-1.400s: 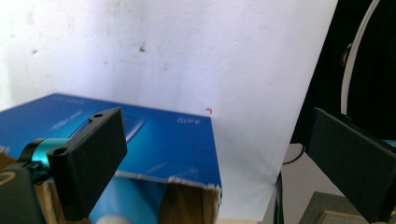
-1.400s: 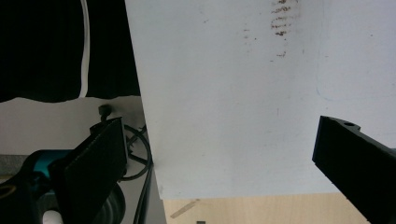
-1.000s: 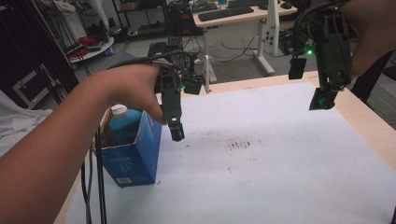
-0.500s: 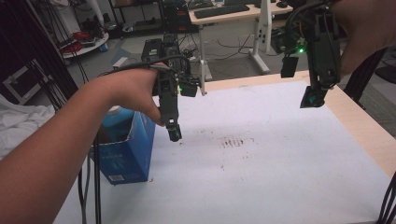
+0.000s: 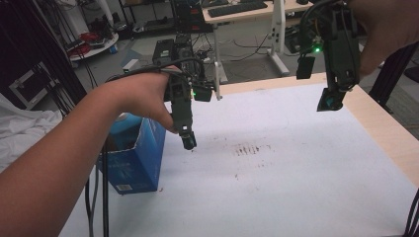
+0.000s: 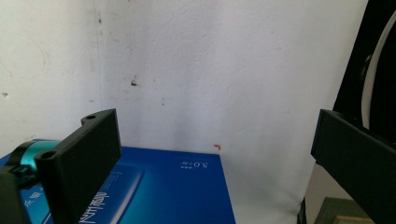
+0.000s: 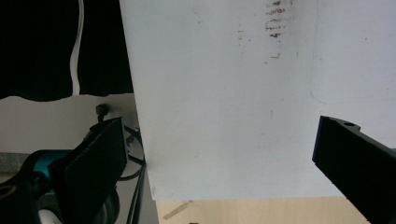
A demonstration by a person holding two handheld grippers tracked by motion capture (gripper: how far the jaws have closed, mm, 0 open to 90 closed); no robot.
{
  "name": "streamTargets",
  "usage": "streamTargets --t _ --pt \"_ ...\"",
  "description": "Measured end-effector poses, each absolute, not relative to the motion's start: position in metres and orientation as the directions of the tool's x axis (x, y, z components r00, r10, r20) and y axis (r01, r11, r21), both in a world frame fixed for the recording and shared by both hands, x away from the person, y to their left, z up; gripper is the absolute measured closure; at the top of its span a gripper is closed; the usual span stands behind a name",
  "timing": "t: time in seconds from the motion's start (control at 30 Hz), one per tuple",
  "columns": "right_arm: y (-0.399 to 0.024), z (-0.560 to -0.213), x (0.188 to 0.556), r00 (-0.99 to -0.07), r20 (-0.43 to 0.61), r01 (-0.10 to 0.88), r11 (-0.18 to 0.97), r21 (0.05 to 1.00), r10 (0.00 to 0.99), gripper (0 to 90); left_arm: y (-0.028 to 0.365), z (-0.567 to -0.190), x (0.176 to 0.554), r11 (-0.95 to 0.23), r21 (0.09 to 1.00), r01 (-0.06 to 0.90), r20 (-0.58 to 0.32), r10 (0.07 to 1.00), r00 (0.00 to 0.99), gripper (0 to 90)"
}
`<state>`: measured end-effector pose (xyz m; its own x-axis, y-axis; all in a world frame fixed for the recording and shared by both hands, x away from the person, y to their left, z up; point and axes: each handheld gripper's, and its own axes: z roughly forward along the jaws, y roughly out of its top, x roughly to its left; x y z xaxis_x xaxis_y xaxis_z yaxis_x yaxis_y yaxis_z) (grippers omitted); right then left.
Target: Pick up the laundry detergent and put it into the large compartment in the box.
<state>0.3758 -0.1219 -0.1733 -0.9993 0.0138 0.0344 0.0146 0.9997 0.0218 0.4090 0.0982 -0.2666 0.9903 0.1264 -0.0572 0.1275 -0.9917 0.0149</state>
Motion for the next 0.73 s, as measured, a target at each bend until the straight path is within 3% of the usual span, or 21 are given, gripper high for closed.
streamTargets --t 0.73 --pt "-0.1210 -0.1742 0.3749 -0.999 0.032 0.016 1.000 0.019 0.016 2.3 0.0969 -0.2670 0.4093 -0.994 0.021 0.111 -0.062 0.109 0.992 1.6"
